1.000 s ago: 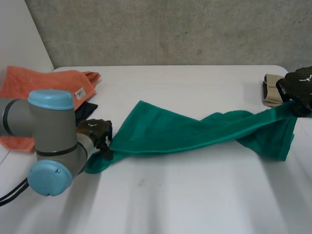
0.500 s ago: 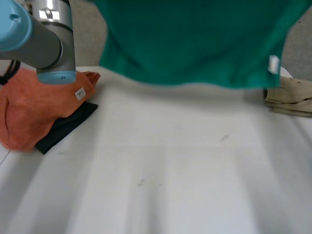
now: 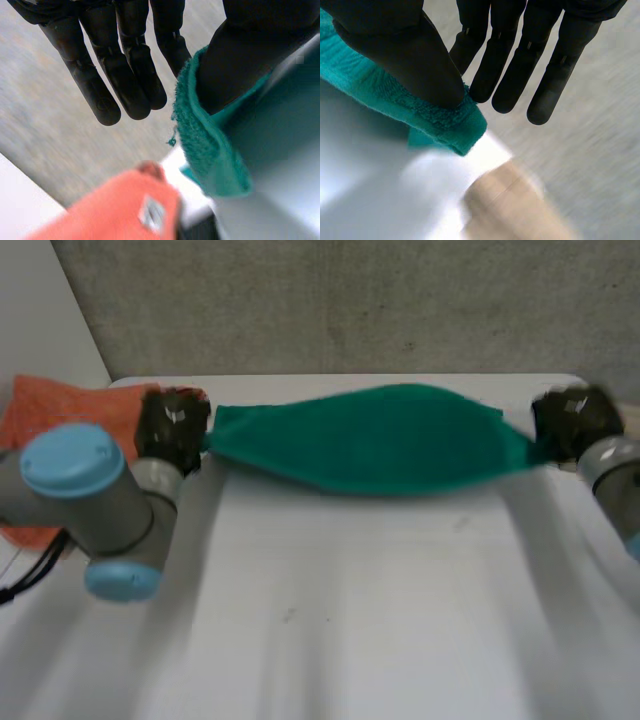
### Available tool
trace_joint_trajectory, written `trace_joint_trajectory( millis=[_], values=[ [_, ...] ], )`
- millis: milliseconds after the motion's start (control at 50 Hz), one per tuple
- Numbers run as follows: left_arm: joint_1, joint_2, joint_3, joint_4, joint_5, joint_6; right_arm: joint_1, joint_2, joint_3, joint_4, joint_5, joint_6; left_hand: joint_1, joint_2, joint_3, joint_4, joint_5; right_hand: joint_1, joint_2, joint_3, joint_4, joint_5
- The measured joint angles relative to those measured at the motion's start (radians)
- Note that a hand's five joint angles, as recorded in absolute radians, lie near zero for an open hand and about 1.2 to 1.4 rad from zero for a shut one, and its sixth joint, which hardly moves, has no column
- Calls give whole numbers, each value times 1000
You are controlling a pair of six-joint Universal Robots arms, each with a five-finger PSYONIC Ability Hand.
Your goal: Fold the laundry.
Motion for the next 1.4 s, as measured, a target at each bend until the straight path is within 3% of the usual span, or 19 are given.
trace_joint_trajectory(
  millis=[100,180,280,340,460,540,740,900,1040,1060,1080,1100,1160,1280,1400],
  values=[
    [-7,31,-152,-29,0,129,-4,27,64,165,3,-161,0,0,0,0,0,0,0,0,0,0],
    [-7,139,-272,-116,-1,233,-8,-30,127,316,14,-307,0,0,0,0,0,0,0,0,0,0],
    [-6,298,-391,-297,-1,330,-39,-170,213,498,27,-459,0,0,0,0,0,0,0,0,0,0],
    [-5,424,-465,-497,11,389,-89,-293,289,632,29,-588,0,0,0,0,0,0,0,0,0,0],
    [0,492,-473,-643,84,415,-134,-371,342,663,14,-669,0,0,0,0,0,0,0,0,0,0],
    [2,451,-427,-573,122,410,-136,-341,334,590,9,-628,0,0,0,0,0,0,0,0,0,0],
    [-9,118,-157,-156,111,406,-32,-62,134,293,73,-435,0,0,0,0,0,0,0,0,0,0],
    [-33,-144,137,-100,7,408,23,133,-87,184,146,-414,0,0,0,0,0,0,0,0,0,0],
    [-49,-298,350,-112,-23,412,39,276,-266,116,161,-419,-7,-15,-11,-11,-8,0,0,0,0,0],
    [-50,-319,379,-113,-23,413,42,295,-289,108,164,-420,-110,-122,-120,-124,-105,-20,-26,-27,-29,-16],
    [-52,-334,399,-113,-22,413,46,317,-314,99,168,-421,-198,-204,-200,-205,-183,-169,-201,-202,-206,-205],
    [-56,-358,430,-113,-21,414,52,346,-348,87,176,-423,-448,-418,-411,-421,-397,-391,-428,-419,-423,-429],
    [-67,-395,482,-111,-18,414,67,394,-409,58,198,-422,-910,-887,-877,-886,-848,-823,-866,-854,-850,-864],
    [-92,-401,534,-102,-14,406,93,374,-461,3,243,-378,-955,-987,-983,-999,-945,-902,-968,-981,-988,-978],
    [-102,-277,499,-102,-21,376,95,143,-386,-13,244,-234,-956,-987,-983,-999,-945,-902,-968,-981,-988,-978]
  ],
)
